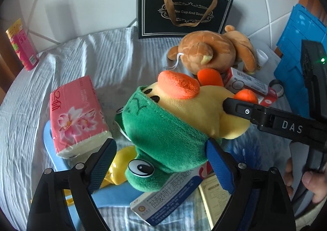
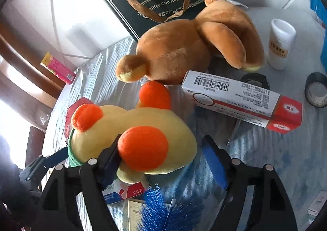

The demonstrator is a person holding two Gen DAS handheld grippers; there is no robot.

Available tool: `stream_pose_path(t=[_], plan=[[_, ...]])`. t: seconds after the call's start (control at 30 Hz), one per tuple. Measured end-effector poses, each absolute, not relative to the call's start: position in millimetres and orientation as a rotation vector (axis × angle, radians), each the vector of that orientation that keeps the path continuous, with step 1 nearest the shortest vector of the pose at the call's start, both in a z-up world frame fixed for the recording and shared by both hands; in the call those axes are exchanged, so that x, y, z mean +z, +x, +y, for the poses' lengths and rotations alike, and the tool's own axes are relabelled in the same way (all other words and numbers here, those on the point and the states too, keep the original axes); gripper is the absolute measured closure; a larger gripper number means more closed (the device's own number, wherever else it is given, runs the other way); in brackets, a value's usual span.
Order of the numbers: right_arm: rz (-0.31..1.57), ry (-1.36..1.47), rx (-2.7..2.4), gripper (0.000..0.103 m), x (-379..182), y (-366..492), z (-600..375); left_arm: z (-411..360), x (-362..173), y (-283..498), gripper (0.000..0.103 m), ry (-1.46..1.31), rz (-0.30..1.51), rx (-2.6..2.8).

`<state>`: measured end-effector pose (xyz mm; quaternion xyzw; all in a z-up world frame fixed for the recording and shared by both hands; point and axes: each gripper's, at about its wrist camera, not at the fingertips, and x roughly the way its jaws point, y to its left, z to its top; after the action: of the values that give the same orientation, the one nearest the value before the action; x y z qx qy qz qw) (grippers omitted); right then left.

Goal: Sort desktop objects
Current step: 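Hold the duck plush with both grippers and lift it off the table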

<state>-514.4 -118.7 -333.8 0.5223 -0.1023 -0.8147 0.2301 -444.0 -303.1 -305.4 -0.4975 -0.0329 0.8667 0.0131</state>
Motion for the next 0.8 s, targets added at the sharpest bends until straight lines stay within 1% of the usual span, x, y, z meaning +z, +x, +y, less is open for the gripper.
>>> stream_pose_path(t=[0.07,0.1,0.13,0.17,0.23,0.27,0.33,0.37,0.47,0.6,0.8], plan=[[-0.285,1.440,-2.243,0.029,-336,-515,-119,-298,-313,-447,0.017,-1.562,-0.112,2.679],[-0.286,1.440,-2.245,0.036,-336,-514,-119,-296,-315,-448,0.027,-1.566,-0.127,2.668],[-0.281,1.430,-2.251,0.041,-332,-512,-120,-295,-315,-448,0.032,-1.564,-0.146,2.664],[-0.276,1.421,-2.257,0.042,-329,-510,-120,-294,-313,-446,0.036,-1.559,-0.156,2.677],[-0.267,1.402,-2.270,0.053,-322,-506,-120,-294,-308,-443,0.041,-1.534,-0.168,2.699],[-0.262,1.392,-2.276,0.055,-319,-504,-121,-294,-305,-441,0.044,-1.521,-0.173,2.706],[-0.253,1.372,-2.288,0.064,-312,-499,-121,-293,-298,-437,0.045,-1.488,-0.167,2.721],[-0.248,1.363,-2.294,0.066,-308,-497,-122,-290,-294,-434,0.046,-1.471,-0.142,2.731],[-0.233,1.333,-2.312,0.067,-298,-491,-122,-285,-280,-426,0.046,-1.412,-0.089,2.762],[-0.214,1.292,-2.336,0.067,-284,-482,-123,-284,-253,-414,0.046,-1.333,-0.091,2.788],[-0.176,1.190,-2.387,0.067,-235,-459,-121,-281,-207,-392,0.046,-1.230,-0.083,2.833]])
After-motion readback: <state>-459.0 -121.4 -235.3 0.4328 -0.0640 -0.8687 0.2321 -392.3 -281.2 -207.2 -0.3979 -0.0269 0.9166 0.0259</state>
